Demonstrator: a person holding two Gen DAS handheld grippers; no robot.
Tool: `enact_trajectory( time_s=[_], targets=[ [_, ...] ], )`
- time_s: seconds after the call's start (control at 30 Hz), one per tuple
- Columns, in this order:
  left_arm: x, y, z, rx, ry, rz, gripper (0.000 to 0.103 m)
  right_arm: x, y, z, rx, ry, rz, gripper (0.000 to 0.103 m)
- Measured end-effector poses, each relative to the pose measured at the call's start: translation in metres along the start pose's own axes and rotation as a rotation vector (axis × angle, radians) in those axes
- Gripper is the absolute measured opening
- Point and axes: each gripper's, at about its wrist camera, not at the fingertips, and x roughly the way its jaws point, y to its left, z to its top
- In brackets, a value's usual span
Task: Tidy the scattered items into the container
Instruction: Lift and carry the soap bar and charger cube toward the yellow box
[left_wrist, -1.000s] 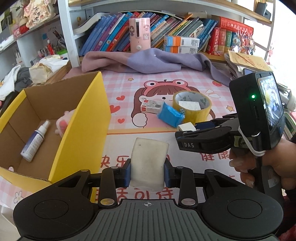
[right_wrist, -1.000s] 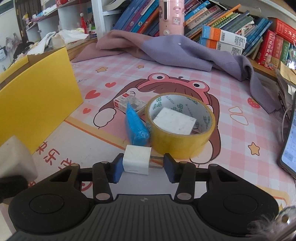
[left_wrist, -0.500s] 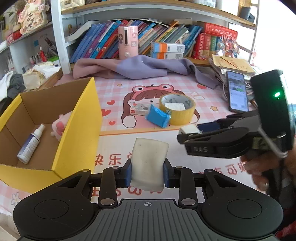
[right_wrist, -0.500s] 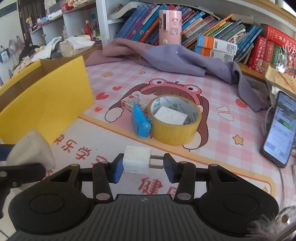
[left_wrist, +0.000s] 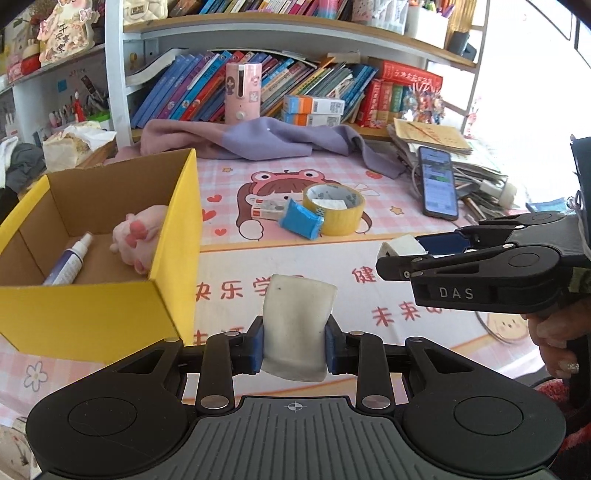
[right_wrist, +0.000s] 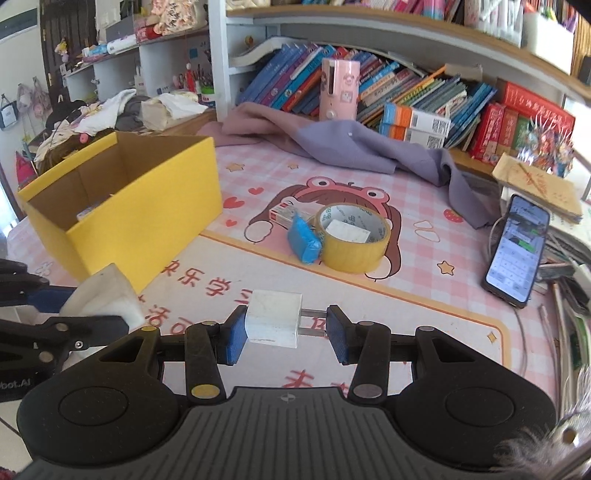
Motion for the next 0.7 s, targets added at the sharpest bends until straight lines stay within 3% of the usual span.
enact_trajectory(
  time_s=[0.27,0.7],
  targets=[
    [-0.033,0.012,-0.027,0.013,-0.022,-0.018,0.029,-0.026,0.038,-0.019,-0.004,-0.003,-0.026,0.043],
    [-0.088,0.042,-0.076,-0.030,-0.047,0.041,0.028,-0.060,0.110,-0.049,-0.055,-0.009,0.006,0.043]
  ],
)
